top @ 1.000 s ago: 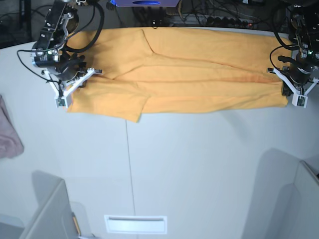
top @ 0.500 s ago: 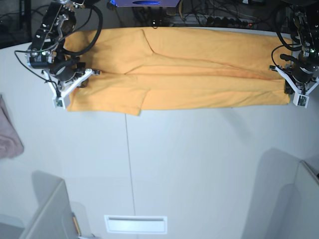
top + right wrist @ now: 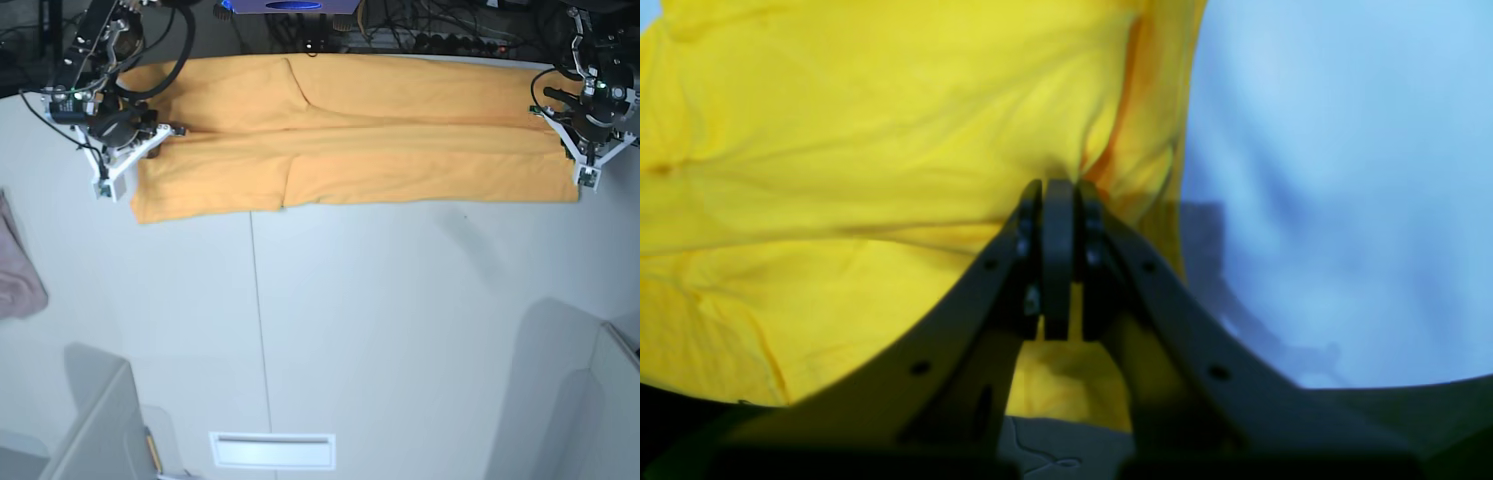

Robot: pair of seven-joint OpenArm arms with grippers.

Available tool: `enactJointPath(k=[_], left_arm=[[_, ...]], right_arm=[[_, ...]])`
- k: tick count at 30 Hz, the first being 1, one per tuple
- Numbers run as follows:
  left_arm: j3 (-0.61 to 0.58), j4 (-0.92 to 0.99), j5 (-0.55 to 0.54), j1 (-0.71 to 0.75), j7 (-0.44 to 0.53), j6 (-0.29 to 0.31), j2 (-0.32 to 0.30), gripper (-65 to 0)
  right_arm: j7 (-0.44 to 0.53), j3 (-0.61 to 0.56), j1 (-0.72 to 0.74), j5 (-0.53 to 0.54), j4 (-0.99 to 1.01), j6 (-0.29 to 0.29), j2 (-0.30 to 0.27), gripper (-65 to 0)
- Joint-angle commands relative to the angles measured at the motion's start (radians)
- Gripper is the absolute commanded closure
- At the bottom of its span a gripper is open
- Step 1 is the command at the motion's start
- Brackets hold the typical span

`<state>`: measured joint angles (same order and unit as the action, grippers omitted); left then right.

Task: Fold the T-shirt properly
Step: 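Lift the hem and fold it over toward the collar edge, then release the folded strip and lift both grippers away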

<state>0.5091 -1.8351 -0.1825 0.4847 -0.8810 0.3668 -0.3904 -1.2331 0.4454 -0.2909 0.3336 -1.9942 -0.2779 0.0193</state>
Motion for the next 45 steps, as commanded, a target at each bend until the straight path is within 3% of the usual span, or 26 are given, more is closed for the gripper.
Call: enactJointPath(k=[1, 14, 16, 18, 20, 23, 25, 28, 30, 33, 35, 36, 41, 45], left_arm=[[0.010, -0.015, 0.007, -0.008, 0.015, -0.010, -0.011, 0.0], [0.016, -0.015, 0.008, -0.008, 0.015, -0.010, -0.009, 0.0], [0.021, -0.015, 0.008, -0.008, 0.012, -0.010, -0.009, -9.4], [0.023, -0.015, 0.008, -0.008, 0.010, -0.010, -0.014, -22.7], [0.027, -0.015, 0.008, -0.008, 0.013, -0.012, -0.015, -34.9], [0.079, -0.021, -0.002, -0.025, 0.013, -0.012, -0.008, -47.7], [0.105, -0.027, -0.002, -0.048, 0.009, -0.010, 0.009, -50.8], [0.139, -0.070, -0.002, -0.068, 0.009, -0.010, 0.054, -50.5], [0.147, -0.097, -0.002, -0.071, 0.009, -0.010, 0.087, -44.9], [0.142, -0.107, -0.002, -0.073, 0.009, -0.010, 0.117, -25.2], [0.130, -0.101, -0.002, -0.073, 0.012, -0.010, 0.141, -5.4], [0.121, -0.090, -0.002, -0.073, 0.013, -0.010, 0.147, 0.0], [0.105, 0.019, -0.002, -0.082, 0.026, -0.010, 0.158, 0.0], [0.107, 0.163, 0.008, -0.103, 0.110, -0.012, 0.163, 0.0]], right_arm=[[0.019, 0.002, 0.011, 0.005, -0.015, -0.004, -0.006, 0.0], [0.013, 0.010, 0.006, 0.005, -0.006, -0.002, -0.006, 0.0], [0.013, 0.010, 0.006, 0.003, -0.004, -0.002, -0.008, -2.3], [0.019, 0.011, 0.002, 0.003, -0.004, -0.002, -0.009, -16.2], [0.036, 0.011, -0.006, 0.002, -0.006, -0.001, -0.014, -24.2], [0.072, 0.040, -0.014, 0.000, -0.007, 0.001, -0.015, -24.8], [0.083, 0.057, -0.014, 0.000, -0.009, 0.001, -0.014, -24.8], [0.108, 0.068, -0.006, 0.002, -0.012, 0.001, -0.014, -24.8], [0.192, 0.097, -0.004, 0.003, -0.012, 0.001, -0.009, -24.6], [0.284, 0.086, -0.028, 0.009, -0.017, -0.007, -0.006, -18.5], [0.295, -0.006, -0.052, 0.009, -0.018, -0.014, -0.009, -3.6], [0.295, -0.052, -0.061, 0.009, -0.015, -0.024, -0.012, 0.0], [0.293, -0.138, -0.069, 0.005, 0.023, -0.019, -0.006, 0.0], [0.295, -0.136, -0.060, 0.003, 0.112, -0.019, -0.011, 0.0]])
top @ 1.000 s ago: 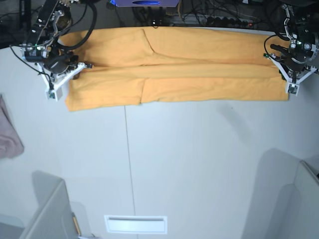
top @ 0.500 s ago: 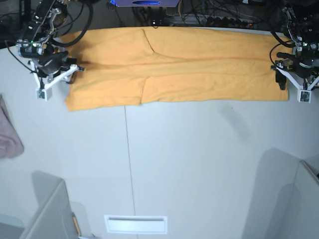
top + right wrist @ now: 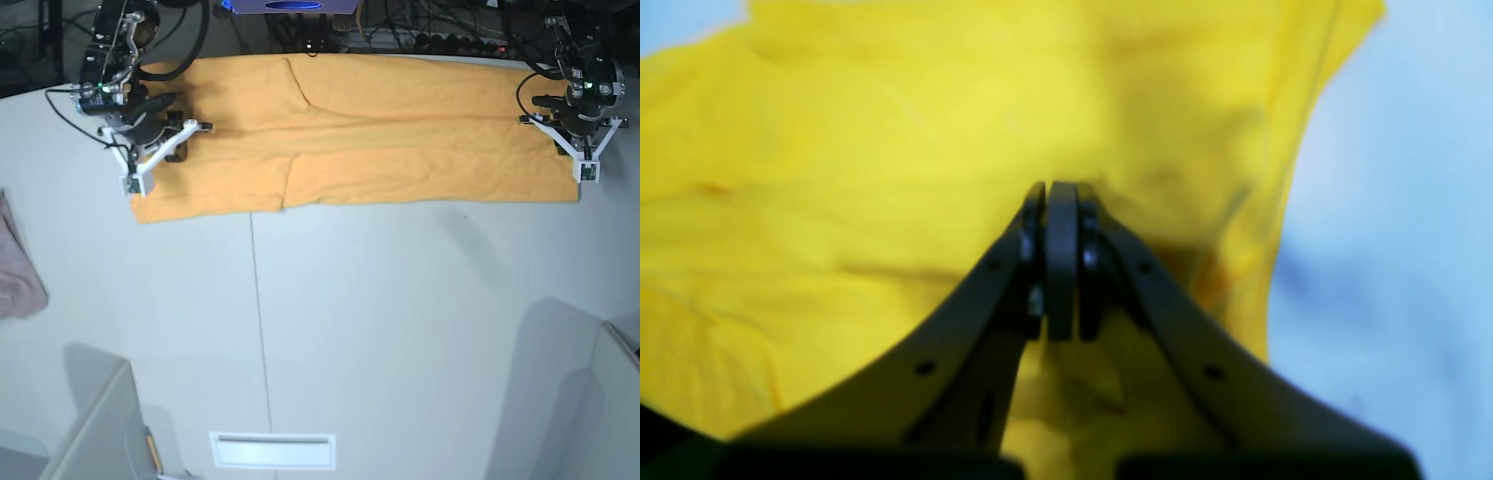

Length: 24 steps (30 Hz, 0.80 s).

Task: Fold the T-shirt properly
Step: 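Release the folded strip and lift both grippers away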

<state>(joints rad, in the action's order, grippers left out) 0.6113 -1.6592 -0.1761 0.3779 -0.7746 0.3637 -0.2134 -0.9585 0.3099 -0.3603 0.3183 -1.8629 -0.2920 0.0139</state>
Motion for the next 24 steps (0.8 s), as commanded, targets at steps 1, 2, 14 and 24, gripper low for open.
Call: enactJointPath(k=[1, 2, 14, 24], left_arm=[[0.005, 0.021, 0.002, 0.002, 0.027, -0.010, -0.016, 0.0], [0.003, 0.052, 0.002, 0.000, 0.047, -0.012, -0.016, 0.0], [-0.040, 0.354, 0.043, -0.305, 0.070, -0.012, -0.060, 0.0], [-0.101, 0.301, 0.077, -0.437, 0.045, -0.009, -0.094, 0.0]], right_arm=[[0.020, -0.001, 0.017, 0.018, 0.006, -0.005, -0.007, 0.0], [0.022, -0.001, 0.022, 0.018, 0.039, -0.005, -0.009, 0.0], [0.091, 0.021, 0.298, 0.017, 0.375, -0.005, -0.010, 0.0], [0.011, 0.019, 0.435, 0.023, 0.239, -0.008, 0.001, 0.0]])
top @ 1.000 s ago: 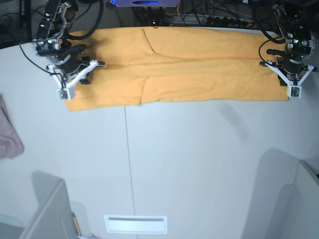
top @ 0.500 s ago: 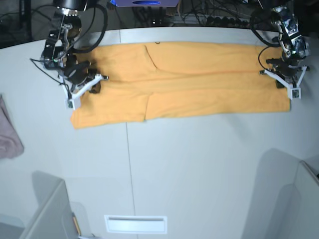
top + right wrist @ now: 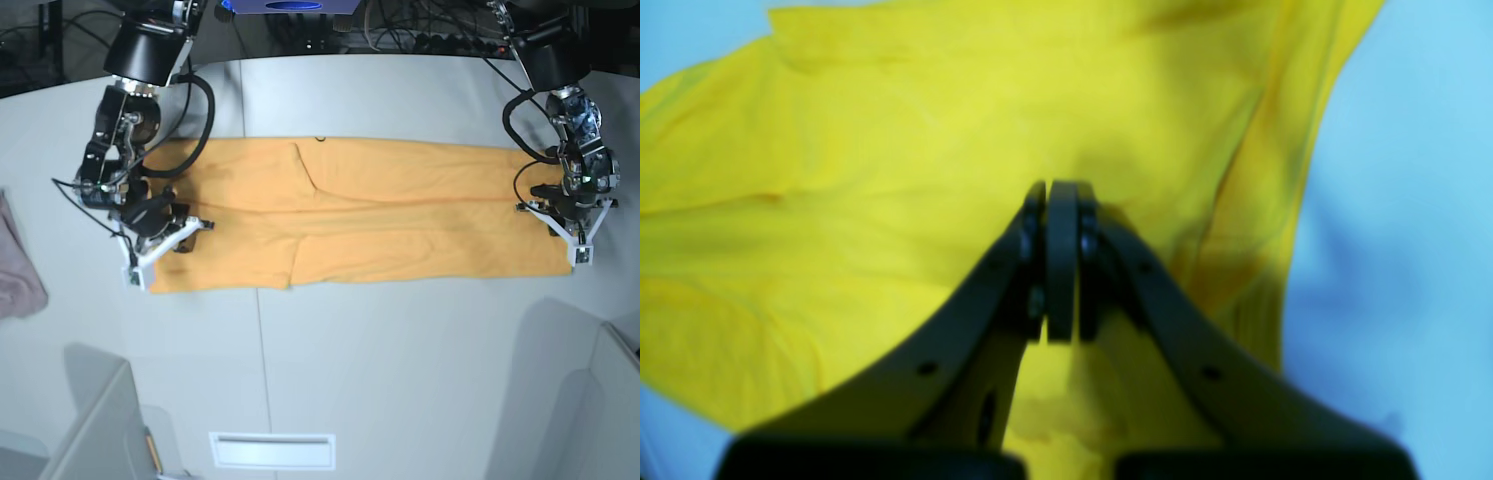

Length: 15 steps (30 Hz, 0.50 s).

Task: Fold the T-shirt properly
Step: 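Release the folded strip and lift both grippers away, then move the left gripper to the strip's end and grasp it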

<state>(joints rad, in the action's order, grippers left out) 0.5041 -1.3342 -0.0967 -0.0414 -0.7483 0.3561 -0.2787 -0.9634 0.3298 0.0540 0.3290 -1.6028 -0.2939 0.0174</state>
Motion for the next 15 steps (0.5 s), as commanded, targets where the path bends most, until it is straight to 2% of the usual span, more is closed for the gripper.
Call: enactJointPath(k=[1, 5, 9, 12, 15], left_arm=[[0.008, -0.043, -0.005, -0.019, -0.006, 0.001, -0.035, 0.0], [0.095, -0.141, -0.097, -0.016, -0.069, 0.011, -0.041, 0.0], [0.199, -0.192, -0.220, 0.028, -0.132, 0.114, -0.073, 0.0], [0.230, -0.186, -0.275, 0.077, -0.129, 0.162, -0.103, 0.0], [0.276, -0.184, -0.328, 0.107, -0.124, 0.202, -0.106, 0.0]], right_arm=[[0.005, -0.001, 0.020, 0.012, -0.055, -0.008, 0.006, 0.0], [-0.041, 0.004, 0.007, 0.012, -0.196, -0.009, 0.045, 0.0], [-0.061, -0.002, -0.052, 0.012, -0.311, -0.009, 0.086, 0.0], [-0.055, -0.005, -0.101, 0.012, -0.340, -0.009, 0.094, 0.0], [-0.052, -0.031, -0.127, 0.012, -0.339, -0.009, 0.089, 0.0]])
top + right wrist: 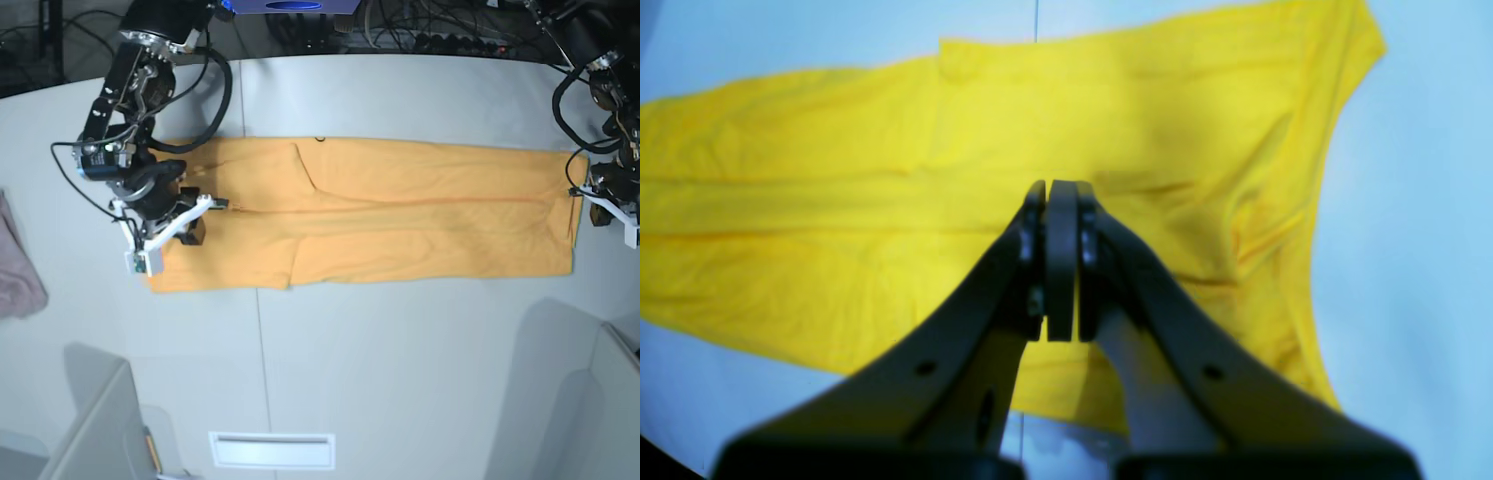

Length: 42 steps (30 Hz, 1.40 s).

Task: Fold the T-shirt properly
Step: 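Move the left gripper to the strip's end and grasp it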

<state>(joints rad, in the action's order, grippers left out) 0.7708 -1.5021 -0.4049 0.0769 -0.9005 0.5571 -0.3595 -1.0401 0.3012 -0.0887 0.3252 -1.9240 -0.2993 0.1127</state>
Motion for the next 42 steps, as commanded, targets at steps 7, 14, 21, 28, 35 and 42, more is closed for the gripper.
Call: enactJointPath(k=[7, 14, 21, 28, 35, 42], left_arm=[[0.045, 0.153, -0.096, 0.001, 0.146, 0.039, -0.036, -51.5], [-0.006, 0.300, -0.098, -0.052, 0.165, 0.039, -0.056, -65.0], [-0.064, 0.392, -0.090, -0.119, 0.165, 0.039, -0.057, -64.5], [-0.133, 0.458, -0.094, -0.131, 0.182, 0.039, -0.068, -62.9], [-0.132, 0.529, -0.090, -0.131, 0.186, 0.039, -0.069, -22.4], [-0.132, 0.544, -0.090, -0.133, 0.260, 0.034, -0.095, 0.0]], right_arm=[[0.025, -0.036, -0.006, 0.016, -0.016, -0.004, -0.008, 0.0], [0.025, -0.036, -0.007, 0.016, -0.016, -0.004, -0.008, 0.0], [0.025, -0.036, -0.018, 0.016, -0.016, -0.004, -0.008, 0.0], [0.025, -0.030, -0.030, 0.016, -0.016, -0.004, -0.006, 0.0], [0.025, -0.029, -0.036, 0.016, -0.018, -0.004, -0.008, 0.0], [0.025, -0.027, -0.036, 0.016, -0.018, -0.004, -0.003, 0.0]])
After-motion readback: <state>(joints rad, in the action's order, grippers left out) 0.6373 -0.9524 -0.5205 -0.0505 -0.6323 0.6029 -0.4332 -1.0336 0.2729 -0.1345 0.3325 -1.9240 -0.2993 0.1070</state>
